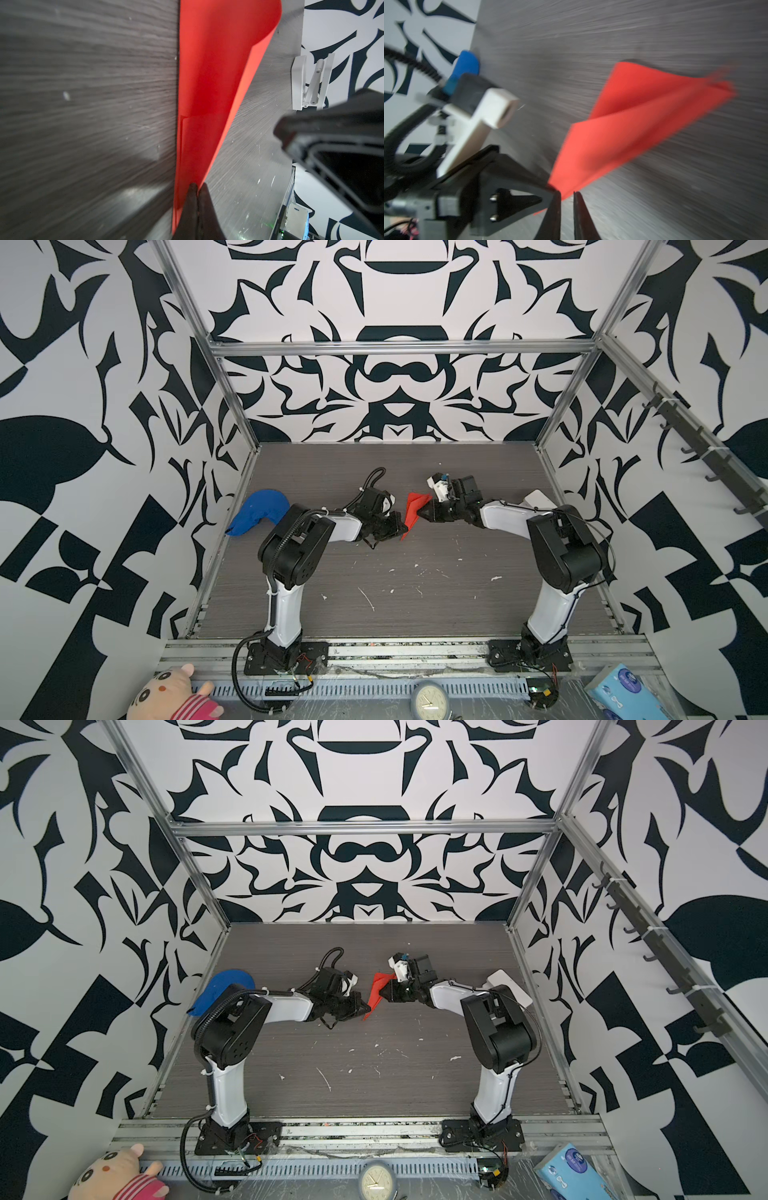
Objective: Fold a paper plane with a square sheet of paper (pick it up from the middle)
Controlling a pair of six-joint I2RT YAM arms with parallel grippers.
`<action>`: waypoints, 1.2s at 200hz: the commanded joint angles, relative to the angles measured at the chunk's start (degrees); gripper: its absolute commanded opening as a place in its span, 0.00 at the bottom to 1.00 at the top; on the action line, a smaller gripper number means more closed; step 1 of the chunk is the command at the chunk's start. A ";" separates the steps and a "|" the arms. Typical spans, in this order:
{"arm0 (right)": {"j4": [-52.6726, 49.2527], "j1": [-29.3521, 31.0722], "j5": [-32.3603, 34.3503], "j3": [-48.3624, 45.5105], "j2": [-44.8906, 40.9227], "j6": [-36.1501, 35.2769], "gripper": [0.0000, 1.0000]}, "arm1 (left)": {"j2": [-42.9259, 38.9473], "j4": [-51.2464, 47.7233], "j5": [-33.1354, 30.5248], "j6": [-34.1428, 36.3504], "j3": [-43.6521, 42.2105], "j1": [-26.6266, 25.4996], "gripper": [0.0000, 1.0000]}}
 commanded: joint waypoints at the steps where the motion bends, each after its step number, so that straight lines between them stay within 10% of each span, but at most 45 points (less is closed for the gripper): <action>1: 3.15 0.79 -3.13 2.92 1.66 0.70 0.15 | 1.34 -4.32 1.12 0.77 1.54 -0.14 0.00; 240: 3.02 -2.11 -10.05 5.92 9.88 -1.40 0.09 | 2.79 -5.88 0.70 -6.22 2.58 0.25 0.00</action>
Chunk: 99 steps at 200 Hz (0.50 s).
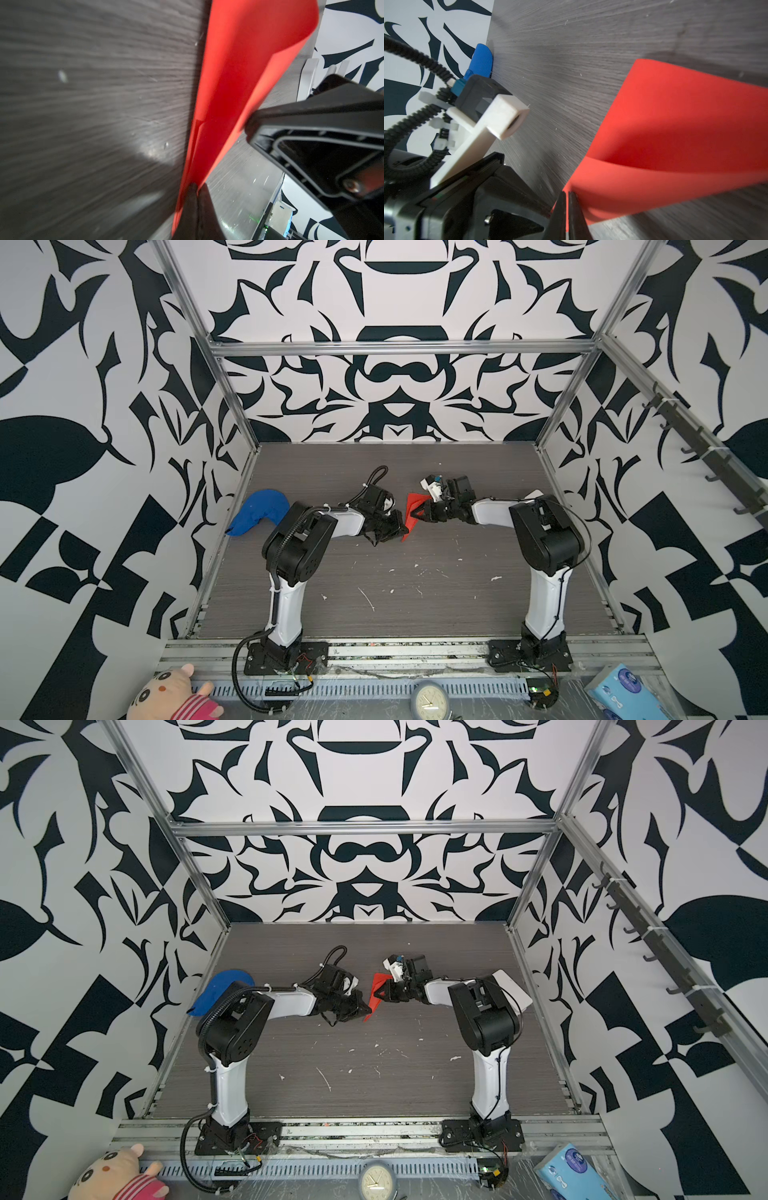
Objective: Fold a paper plane with a square sheet of paper (pick it up from the middle)
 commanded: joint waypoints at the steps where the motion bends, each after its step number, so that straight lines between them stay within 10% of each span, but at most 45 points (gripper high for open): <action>1: -1.17 -0.14 -1.57 2.23 0.46 -1.61 0.10 | 1.15 1.37 -0.97 -2.01 -1.60 0.30 0.00; 99: 10.64 -2.96 -2.06 -4.47 -3.34 4.46 0.11 | 0.89 8.92 -0.26 -5.45 -6.02 1.06 0.00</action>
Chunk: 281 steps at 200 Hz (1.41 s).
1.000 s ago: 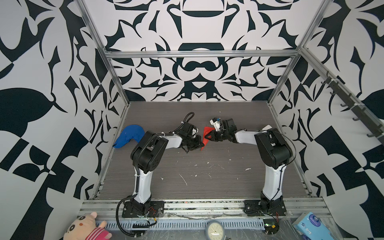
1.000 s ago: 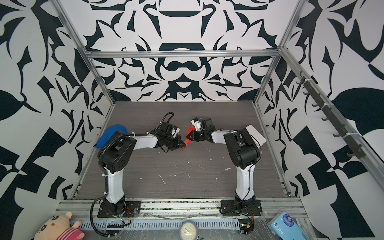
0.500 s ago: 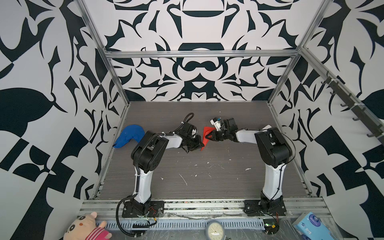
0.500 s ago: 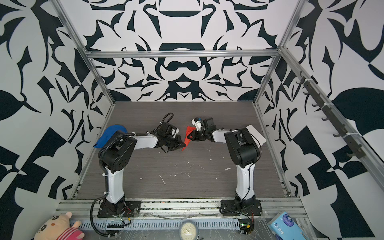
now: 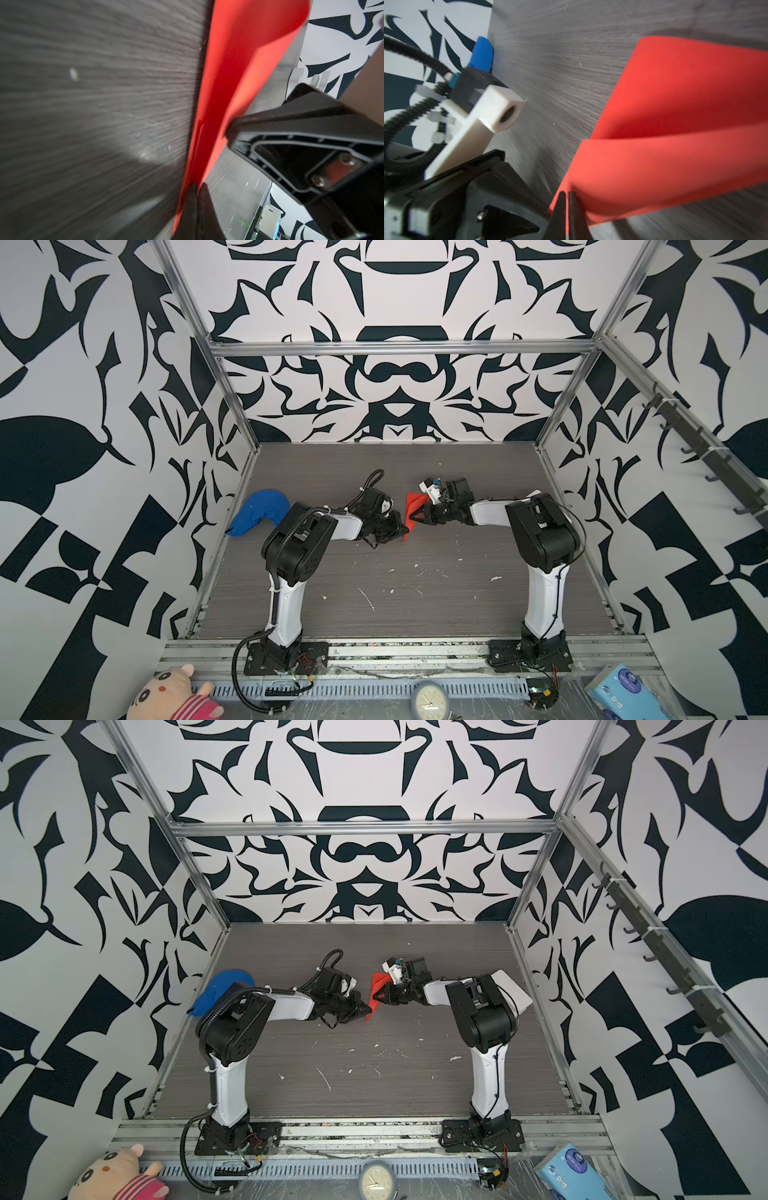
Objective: Fold a paper plane with a square sheet of paper (pick it up from the middle)
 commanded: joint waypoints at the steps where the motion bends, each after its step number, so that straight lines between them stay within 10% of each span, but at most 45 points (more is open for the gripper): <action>1: 8.08 -2.13 0.06 -2.97 -3.97 3.63 0.11 | 0.88 0.52 -1.10 -1.05 -2.02 0.45 0.00; 281: -4.76 -2.43 -0.78 7.74 6.60 -0.47 0.13 | 0.88 5.38 -0.66 -2.28 -3.90 0.83 0.07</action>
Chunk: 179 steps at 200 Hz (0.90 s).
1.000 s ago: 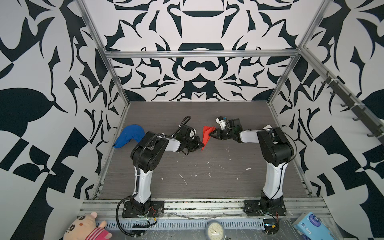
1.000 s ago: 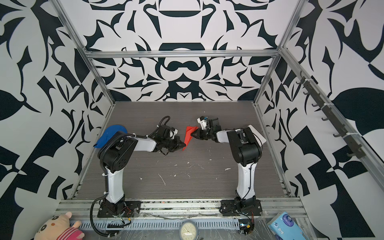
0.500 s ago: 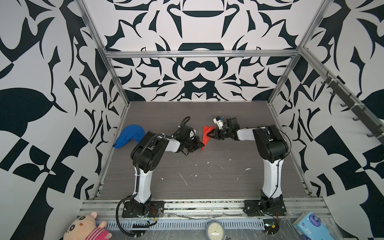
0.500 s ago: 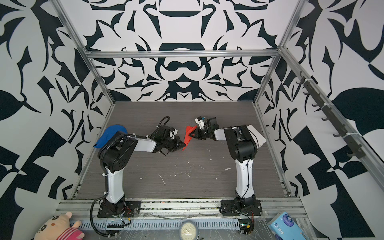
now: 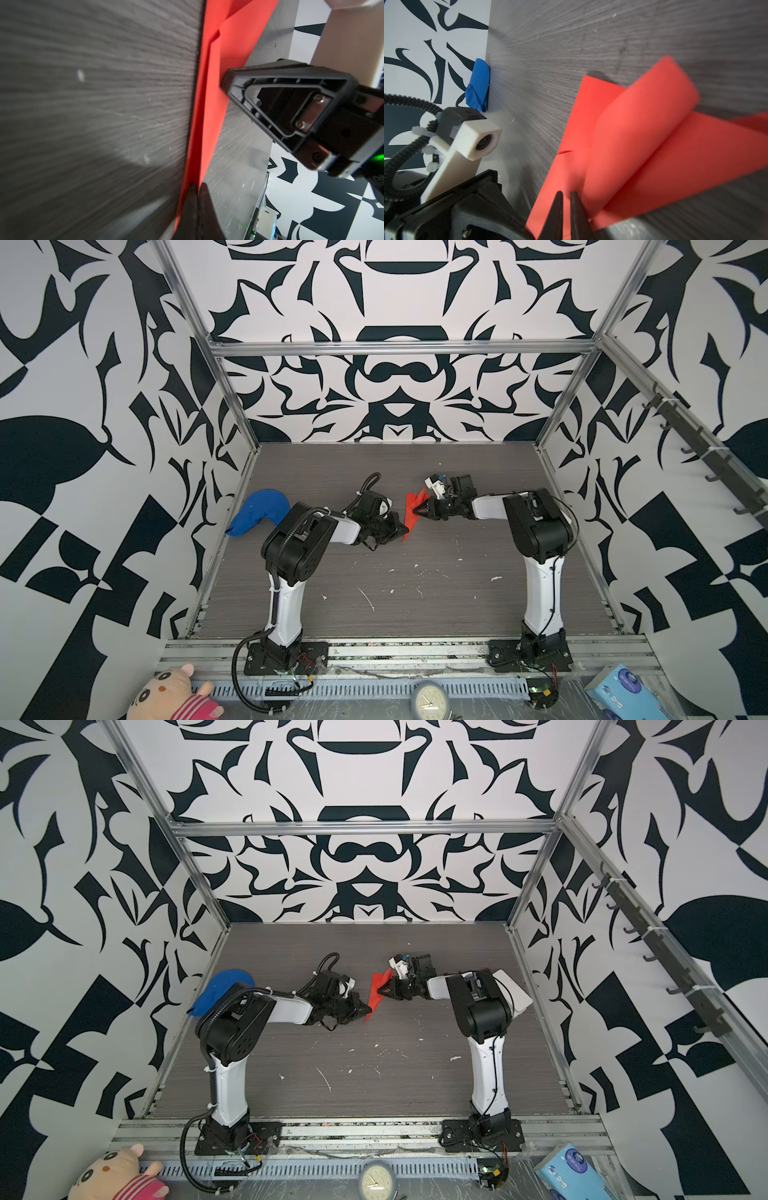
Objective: Fold a paper plane with a square sheet of paper (pick it up from the middle)
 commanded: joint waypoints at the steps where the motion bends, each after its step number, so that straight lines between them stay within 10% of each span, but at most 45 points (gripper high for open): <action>1: -3.32 0.39 1.88 1.63 0.11 -1.98 0.13 | 0.87 -1.86 -1.27 -0.36 -0.63 0.50 0.07; 71: -6.70 0.40 3.86 1.80 0.55 -3.09 0.13 | -8.06 -8.55 -2.78 3.04 -1.29 1.38 0.36; 179: -7.91 0.48 4.38 2.50 0.90 -3.35 0.13 | -2.05 -3.25 -1.97 0.65 6.63 -0.82 0.17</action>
